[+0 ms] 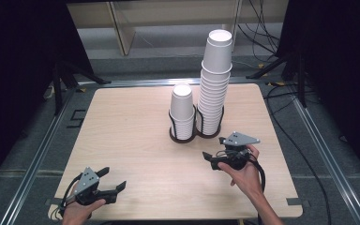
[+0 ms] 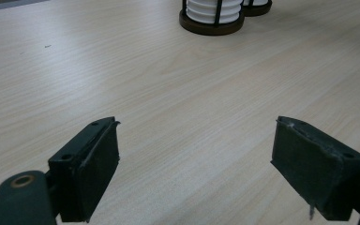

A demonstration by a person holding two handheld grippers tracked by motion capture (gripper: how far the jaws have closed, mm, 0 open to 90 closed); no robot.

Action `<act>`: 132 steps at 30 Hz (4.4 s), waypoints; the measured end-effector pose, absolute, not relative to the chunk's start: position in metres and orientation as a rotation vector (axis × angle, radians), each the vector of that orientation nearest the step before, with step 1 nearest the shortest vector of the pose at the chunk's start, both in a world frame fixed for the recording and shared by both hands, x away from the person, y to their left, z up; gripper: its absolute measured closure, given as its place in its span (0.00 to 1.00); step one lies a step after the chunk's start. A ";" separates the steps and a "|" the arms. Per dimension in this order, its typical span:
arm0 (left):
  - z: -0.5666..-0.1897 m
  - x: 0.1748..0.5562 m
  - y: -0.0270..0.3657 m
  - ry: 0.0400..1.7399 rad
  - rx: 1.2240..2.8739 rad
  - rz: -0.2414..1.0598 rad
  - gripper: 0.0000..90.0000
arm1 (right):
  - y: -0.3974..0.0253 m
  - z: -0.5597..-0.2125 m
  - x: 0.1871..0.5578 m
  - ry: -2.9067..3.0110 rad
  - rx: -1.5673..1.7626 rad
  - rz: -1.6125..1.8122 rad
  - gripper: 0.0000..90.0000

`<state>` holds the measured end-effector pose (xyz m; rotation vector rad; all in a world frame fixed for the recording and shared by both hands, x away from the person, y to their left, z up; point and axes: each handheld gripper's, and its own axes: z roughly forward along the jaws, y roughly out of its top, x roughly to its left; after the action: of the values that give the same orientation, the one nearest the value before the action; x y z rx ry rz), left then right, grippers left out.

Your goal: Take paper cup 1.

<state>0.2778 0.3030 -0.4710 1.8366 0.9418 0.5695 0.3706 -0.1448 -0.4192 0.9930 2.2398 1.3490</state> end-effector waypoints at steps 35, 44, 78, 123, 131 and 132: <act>-0.470 0.277 0.303 0.925 1.842 0.576 0.16 | -0.094 -0.378 0.405 2.193 0.945 1.476 0.18; -0.469 0.276 0.303 0.926 1.846 0.577 0.16 | -0.078 -0.366 0.416 2.150 0.951 1.483 0.18; -0.469 0.275 0.302 0.928 1.851 0.578 0.16 | -0.043 -0.364 0.465 1.951 1.093 1.443 0.17; -0.470 0.276 0.300 0.911 1.855 0.567 0.16 | -0.028 -0.338 0.466 1.802 1.202 1.449 0.22; -0.470 0.275 0.301 0.928 1.874 0.575 0.16 | -0.036 -0.307 0.452 1.767 1.116 1.517 0.22; -0.470 0.275 0.301 0.928 1.874 0.575 0.16 | -0.036 -0.307 0.452 1.767 1.116 1.517 0.22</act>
<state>0.2750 0.3005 -0.4696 1.8740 0.9278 0.5753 0.4523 -0.0363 -0.3074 1.1159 1.7671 1.5173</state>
